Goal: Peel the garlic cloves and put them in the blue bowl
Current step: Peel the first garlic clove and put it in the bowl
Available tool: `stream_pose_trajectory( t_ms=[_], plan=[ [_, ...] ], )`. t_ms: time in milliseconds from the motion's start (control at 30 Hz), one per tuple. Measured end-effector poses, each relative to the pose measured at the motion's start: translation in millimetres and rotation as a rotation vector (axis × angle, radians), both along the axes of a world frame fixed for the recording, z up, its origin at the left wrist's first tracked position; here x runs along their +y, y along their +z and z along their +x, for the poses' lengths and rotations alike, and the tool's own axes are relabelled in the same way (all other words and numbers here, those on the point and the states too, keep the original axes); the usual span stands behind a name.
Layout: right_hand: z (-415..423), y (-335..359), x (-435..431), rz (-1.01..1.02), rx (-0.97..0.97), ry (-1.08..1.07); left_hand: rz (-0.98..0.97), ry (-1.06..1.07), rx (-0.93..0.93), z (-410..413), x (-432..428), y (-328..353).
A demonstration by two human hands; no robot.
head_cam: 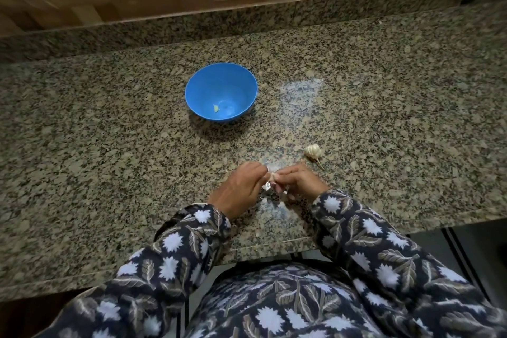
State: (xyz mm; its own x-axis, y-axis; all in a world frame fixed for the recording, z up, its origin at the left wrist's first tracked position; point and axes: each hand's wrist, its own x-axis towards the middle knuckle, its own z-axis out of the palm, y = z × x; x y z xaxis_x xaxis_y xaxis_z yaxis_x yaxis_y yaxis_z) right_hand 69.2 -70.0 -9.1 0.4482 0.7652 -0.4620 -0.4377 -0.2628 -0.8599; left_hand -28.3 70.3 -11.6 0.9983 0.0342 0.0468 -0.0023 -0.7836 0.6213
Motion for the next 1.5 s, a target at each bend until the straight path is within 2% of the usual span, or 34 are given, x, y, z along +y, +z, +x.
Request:
stream_pose_trajectory(
  t_ms=[100, 167, 267, 533, 633, 833, 967, 1267, 1400, 1500],
  plan=[
    [-1.5, -0.1, 5.6, 0.017, 0.004, -0.052, -0.095, 0.220, -0.009, 3.1, -5.4, -1.7],
    [-4.0, 0.6, 10.7, -0.026, -0.175, -0.063, -0.263, 0.409, -0.001, 4.4, -8.4, -3.4],
    [-6.5, -4.0, 12.7, -0.071, -0.392, -0.091, -0.539, 0.561, -0.012, 5.3, -13.2, -5.3],
    [-6.5, -5.6, 9.1, -0.304, -0.907, 0.076, -0.614, 0.618, -0.028, 2.0, -18.0, -3.1],
    [-6.7, -1.6, 8.4, -0.347, -0.976, 0.093, -0.635, 0.602, -0.024, 2.1, -17.7, -2.4],
    [-6.2, -2.3, 5.1, -0.341, -0.981, 0.094, -0.692, 0.560, -0.040, 0.2, -17.1, -2.9],
    [-5.3, -0.9, 3.2, -0.222, -0.858, 0.062, -0.864, 0.532, -0.037, -1.2, -15.6, -2.0],
    [-5.5, -3.5, 2.2, -0.070, -0.601, -0.006, -1.077, 0.529, 0.005, -4.2, -14.5, 1.2],
    [-9.1, -7.2, 4.3, -0.101, -0.473, -0.207, -1.044, 0.618, -0.006, -2.8, -13.4, -2.9],
    [-10.4, -8.0, 3.8, -0.062, -0.449, -0.251, -0.897, 0.615, -0.028, -2.5, -12.8, -5.6]
  ],
)
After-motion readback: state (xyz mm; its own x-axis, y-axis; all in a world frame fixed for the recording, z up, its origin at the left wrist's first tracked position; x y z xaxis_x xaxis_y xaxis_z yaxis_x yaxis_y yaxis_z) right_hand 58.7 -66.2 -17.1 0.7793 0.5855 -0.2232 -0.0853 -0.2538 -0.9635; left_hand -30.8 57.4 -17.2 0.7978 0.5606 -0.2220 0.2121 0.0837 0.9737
